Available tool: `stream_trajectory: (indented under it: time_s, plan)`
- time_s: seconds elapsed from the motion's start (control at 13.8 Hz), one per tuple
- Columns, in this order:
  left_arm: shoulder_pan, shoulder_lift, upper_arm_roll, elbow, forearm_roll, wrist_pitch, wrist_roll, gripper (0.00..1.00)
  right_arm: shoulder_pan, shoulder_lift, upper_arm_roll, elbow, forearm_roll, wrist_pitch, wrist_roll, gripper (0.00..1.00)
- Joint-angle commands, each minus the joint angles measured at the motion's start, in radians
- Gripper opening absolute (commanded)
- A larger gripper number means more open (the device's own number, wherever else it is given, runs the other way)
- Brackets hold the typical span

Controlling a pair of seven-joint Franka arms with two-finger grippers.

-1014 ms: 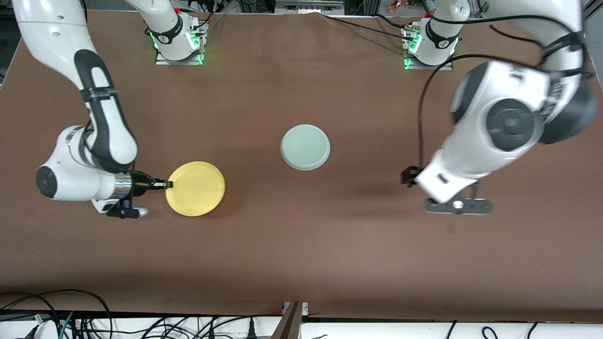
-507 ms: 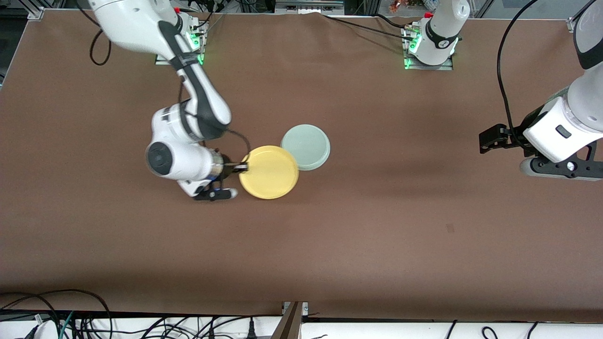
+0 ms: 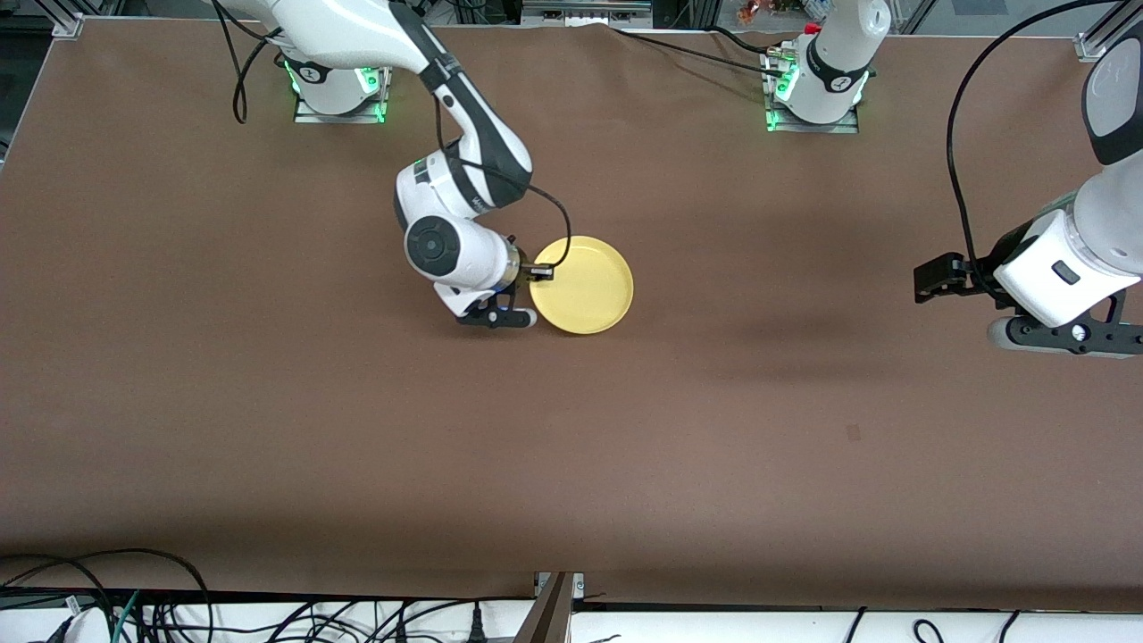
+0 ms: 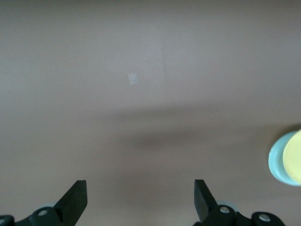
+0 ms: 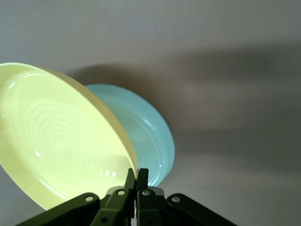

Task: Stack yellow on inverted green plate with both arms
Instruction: 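Carry the yellow plate with the right gripper onto the green plate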

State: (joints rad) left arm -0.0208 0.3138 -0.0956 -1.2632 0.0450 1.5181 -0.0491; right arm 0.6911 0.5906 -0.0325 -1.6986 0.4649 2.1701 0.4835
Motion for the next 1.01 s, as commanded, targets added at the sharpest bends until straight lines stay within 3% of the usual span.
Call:
stream_trajectory:
  time_s: [0.0, 0.14, 0.58, 0.94]
  plan:
    - [0.018, -0.270, 0.011, -0.383, -0.019, 0.199, 0.023, 1.00, -0.001, -0.028, 0.040, -0.094, 0.020, 0.107, 0.049, 0.00]
    - [0.019, -0.332, 0.010, -0.475, -0.020, 0.240, 0.025, 1.00, -0.001, -0.034, 0.065, -0.136, 0.020, 0.163, 0.070, 0.00]
    - [0.033, -0.325, 0.010, -0.470, -0.020, 0.234, 0.026, 1.00, -0.002, -0.133, 0.068, -0.277, 0.020, 0.172, 0.060, 0.00]
    - [0.035, -0.312, 0.008, -0.446, -0.020, 0.186, 0.026, 1.00, 0.001, -0.078, 0.068, -0.289, 0.020, 0.302, 0.055, 0.00]
